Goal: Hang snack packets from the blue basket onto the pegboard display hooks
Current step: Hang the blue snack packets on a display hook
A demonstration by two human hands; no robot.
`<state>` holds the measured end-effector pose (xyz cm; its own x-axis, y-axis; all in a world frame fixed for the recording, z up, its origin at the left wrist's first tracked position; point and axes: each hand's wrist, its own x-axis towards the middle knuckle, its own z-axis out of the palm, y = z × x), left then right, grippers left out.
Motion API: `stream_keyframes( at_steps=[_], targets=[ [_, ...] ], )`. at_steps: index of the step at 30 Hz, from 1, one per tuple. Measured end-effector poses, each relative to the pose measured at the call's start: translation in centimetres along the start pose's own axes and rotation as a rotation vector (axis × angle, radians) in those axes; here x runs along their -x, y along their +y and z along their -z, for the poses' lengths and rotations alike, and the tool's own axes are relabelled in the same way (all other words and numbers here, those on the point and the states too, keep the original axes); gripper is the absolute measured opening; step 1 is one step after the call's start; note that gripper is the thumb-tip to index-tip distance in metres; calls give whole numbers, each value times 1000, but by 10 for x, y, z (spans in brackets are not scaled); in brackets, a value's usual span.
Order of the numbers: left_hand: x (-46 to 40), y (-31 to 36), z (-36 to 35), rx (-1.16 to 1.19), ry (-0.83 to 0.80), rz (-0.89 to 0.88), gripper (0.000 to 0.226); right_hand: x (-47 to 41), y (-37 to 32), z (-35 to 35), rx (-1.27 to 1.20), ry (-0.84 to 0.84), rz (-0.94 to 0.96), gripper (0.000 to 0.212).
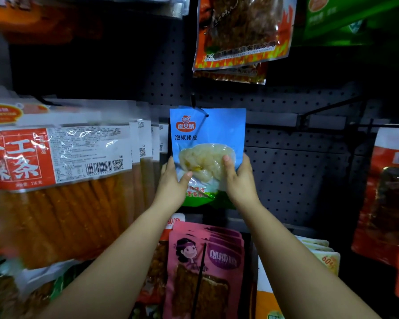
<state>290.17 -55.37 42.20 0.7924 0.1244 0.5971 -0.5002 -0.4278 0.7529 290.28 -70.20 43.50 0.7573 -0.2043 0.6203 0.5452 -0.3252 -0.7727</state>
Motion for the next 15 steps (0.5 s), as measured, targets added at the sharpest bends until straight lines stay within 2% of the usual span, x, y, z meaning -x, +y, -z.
stream_keyframes(
  at_steps=[6, 12, 15],
  targets=[
    [13, -4, 1, 50, -3, -25, 58, 10, 6, 3, -24, -24, -20, 50],
    [56, -17, 5, 84, 7, 22, 74, 36, 14, 9, 18, -29, -48, 56],
    [86, -22, 10, 314, -6, 104, 67, 59, 18, 16, 90, 29, -131, 60]
  ],
)
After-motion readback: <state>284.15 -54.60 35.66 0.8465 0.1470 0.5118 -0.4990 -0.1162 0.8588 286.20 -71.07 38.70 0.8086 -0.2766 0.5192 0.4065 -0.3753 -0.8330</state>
